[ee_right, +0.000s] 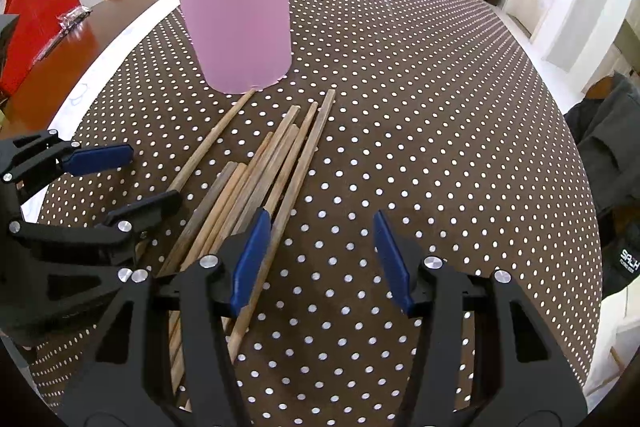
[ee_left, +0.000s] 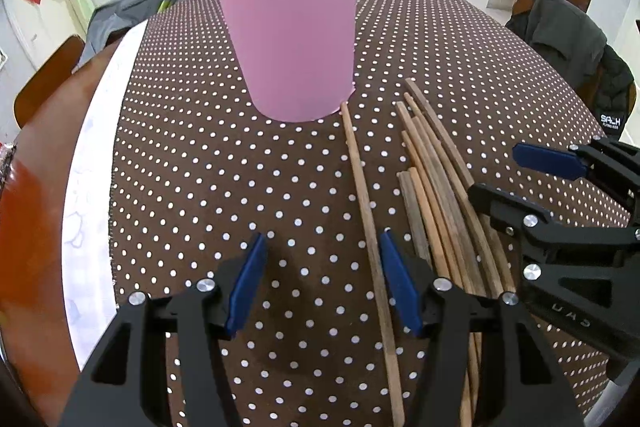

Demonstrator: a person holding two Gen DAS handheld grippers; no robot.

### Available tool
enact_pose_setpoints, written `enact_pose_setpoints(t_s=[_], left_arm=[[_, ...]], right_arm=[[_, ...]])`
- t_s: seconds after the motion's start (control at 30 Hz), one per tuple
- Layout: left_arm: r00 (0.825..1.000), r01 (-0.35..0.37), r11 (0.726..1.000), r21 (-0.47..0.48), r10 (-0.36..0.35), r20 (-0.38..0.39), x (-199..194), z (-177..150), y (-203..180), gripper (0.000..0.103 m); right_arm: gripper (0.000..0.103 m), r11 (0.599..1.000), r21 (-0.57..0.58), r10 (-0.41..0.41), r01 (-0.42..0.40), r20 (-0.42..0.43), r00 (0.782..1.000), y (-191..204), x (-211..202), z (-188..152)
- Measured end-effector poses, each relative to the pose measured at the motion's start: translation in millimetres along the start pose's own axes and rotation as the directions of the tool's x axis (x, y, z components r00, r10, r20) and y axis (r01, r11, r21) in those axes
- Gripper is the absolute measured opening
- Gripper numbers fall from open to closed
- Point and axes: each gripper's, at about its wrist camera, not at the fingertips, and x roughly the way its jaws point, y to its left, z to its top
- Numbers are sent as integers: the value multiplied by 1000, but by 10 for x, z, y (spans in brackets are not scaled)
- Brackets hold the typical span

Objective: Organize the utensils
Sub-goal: 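Close the left gripper on a chopstick while the right gripper grasps another and lifts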

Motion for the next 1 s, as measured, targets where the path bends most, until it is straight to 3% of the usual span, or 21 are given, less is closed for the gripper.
enact_pose_setpoints(t_s=[0.2,0.3,0.37,0.43,0.53,0.63,0.8,1.0], left_arm=[[998,8,1000,-21,-9,-62,70,143,8,58],[997,25,1000,-11,-25,-79,83,224,-17,39],[995,30,1000,-7,-30,-90,98,290,-40,17],[994,41,999,-8,-41,-97,113,329,-55,6],[994,60,998,-31,-63,-85,125,362,-43,6],[994,95,994,-47,-97,-53,96,319,-20,6],[987,142,989,-41,-139,79,-167,260,-15,6],[941,224,974,-17,-211,264,-594,217,-42,6]], right_arm=[[53,999,-3,40,-40,-72,997,-94,57,67],[50,998,-36,45,-50,-127,991,-97,153,165],[39,997,-43,62,-70,-168,984,-130,187,277],[23,996,-36,76,-84,-197,977,-210,208,368],[12,993,-11,114,-119,-208,972,-330,207,413],[6,983,48,181,-175,-172,968,-477,165,378],[6,963,101,258,-251,-60,964,-675,-29,264],[6,929,150,319,-339,142,937,-954,-461,158]])
